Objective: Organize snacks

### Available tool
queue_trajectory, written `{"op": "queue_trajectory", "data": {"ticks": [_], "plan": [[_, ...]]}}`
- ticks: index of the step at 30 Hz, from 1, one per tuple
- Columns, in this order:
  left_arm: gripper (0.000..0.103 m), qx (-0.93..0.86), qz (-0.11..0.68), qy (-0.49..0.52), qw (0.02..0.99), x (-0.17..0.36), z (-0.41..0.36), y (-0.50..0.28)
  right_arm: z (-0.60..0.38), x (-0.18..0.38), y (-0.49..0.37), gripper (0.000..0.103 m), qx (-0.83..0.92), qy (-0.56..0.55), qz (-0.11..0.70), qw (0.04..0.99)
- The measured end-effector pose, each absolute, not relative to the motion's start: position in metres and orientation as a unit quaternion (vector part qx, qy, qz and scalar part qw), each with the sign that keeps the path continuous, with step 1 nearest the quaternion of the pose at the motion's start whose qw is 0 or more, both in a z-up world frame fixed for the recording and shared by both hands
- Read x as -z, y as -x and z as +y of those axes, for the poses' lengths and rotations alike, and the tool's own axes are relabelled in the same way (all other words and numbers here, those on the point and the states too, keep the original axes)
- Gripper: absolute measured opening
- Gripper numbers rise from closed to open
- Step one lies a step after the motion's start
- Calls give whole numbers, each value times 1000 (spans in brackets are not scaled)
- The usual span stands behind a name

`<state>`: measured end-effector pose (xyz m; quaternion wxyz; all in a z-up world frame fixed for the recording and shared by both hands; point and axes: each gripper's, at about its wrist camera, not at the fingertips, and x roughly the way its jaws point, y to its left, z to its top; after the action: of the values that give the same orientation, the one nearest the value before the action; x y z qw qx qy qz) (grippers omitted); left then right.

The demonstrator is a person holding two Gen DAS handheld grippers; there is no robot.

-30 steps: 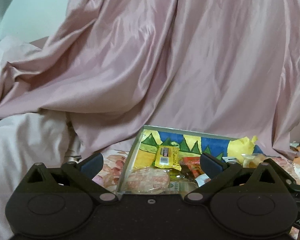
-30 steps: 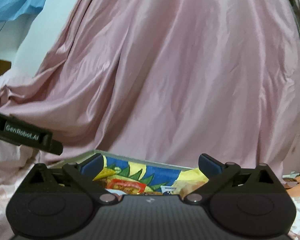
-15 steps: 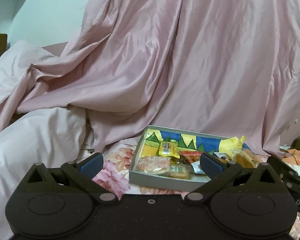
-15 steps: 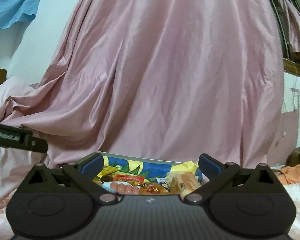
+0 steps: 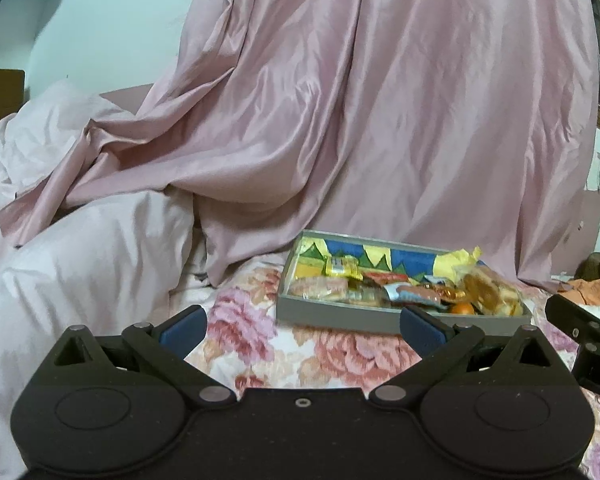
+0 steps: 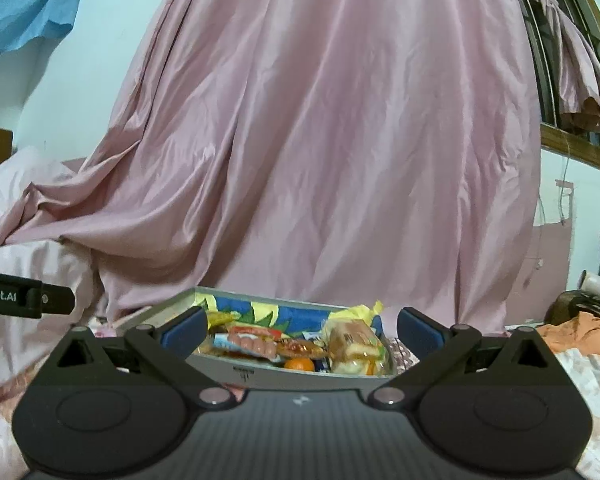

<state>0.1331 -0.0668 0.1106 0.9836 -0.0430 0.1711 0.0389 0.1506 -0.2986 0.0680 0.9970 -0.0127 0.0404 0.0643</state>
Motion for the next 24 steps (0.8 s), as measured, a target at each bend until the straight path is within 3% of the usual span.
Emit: {"op": "queue_trajectory", "data": {"ticks": [24], "plan": [[102, -27, 191, 29, 981, -68, -52, -86, -285, -36, -91, 103, -64, 10, 88, 994]]}}
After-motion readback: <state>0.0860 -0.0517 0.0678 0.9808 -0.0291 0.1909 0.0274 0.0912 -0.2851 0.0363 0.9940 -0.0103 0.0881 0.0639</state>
